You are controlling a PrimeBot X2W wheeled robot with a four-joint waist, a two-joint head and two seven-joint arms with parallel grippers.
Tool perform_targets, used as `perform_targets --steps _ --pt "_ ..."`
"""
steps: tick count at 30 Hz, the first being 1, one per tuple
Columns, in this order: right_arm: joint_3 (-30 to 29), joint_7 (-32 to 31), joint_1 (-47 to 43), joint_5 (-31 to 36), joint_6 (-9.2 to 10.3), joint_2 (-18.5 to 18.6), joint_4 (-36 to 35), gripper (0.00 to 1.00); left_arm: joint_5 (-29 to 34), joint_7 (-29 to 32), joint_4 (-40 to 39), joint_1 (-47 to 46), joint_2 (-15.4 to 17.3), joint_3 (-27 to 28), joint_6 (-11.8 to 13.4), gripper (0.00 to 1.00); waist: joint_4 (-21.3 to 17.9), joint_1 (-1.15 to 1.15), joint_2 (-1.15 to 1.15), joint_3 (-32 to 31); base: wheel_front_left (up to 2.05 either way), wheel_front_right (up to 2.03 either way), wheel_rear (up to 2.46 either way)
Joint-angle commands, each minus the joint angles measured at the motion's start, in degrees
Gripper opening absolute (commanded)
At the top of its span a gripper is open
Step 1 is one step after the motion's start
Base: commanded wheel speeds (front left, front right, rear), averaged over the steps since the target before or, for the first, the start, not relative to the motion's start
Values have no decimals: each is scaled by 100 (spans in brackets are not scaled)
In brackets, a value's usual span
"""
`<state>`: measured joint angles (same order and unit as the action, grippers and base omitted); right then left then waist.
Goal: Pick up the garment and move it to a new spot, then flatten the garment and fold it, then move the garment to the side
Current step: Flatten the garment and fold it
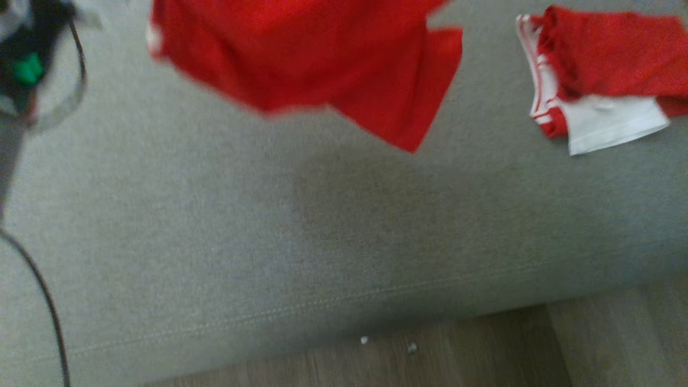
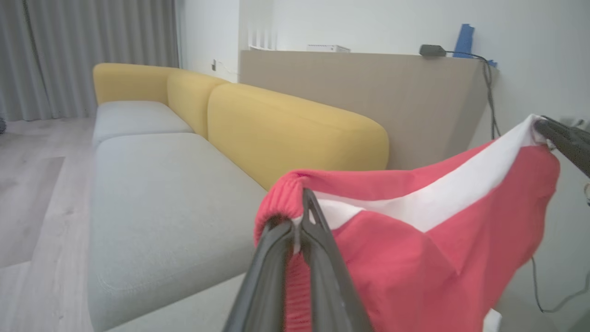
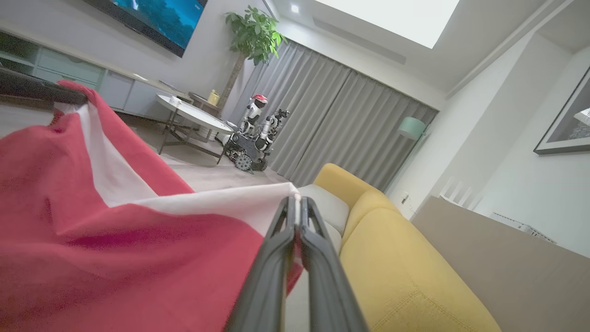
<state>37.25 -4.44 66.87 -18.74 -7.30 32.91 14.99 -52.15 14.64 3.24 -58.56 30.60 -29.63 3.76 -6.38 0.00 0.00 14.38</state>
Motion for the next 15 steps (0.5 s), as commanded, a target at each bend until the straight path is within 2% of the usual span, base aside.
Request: perform_targets --steps 1,4,8,12,15 --pt "-67 -25 520 -109 -19 -68 190 0 191 31 193 -792 103 260 -54 0 149 0 0 774 0 0 0" --pt "-433 161 1489 -134 -19 -388 937 0 413 -206 937 -1843 -242 317 -102 0 267 0 0 1240 0 0 0" --pt "-736 808 2383 526 -19 -796 1949 0 784 -1073 2011 -2770 -639 409 -139 0 397 0 0 1428 0 0 0" --pt "-1039 1384 2723 929 -19 -1138 2561 0 945 -1762 2684 -3176 -871 490 -173 0 473 0 0 1494 0 0 0" --pt "-1133 1735 2703 1198 -19 -1459 3029 0 978 -2271 3232 -3274 -1036 502 -346 0 531 0 0 1489 0 0 0"
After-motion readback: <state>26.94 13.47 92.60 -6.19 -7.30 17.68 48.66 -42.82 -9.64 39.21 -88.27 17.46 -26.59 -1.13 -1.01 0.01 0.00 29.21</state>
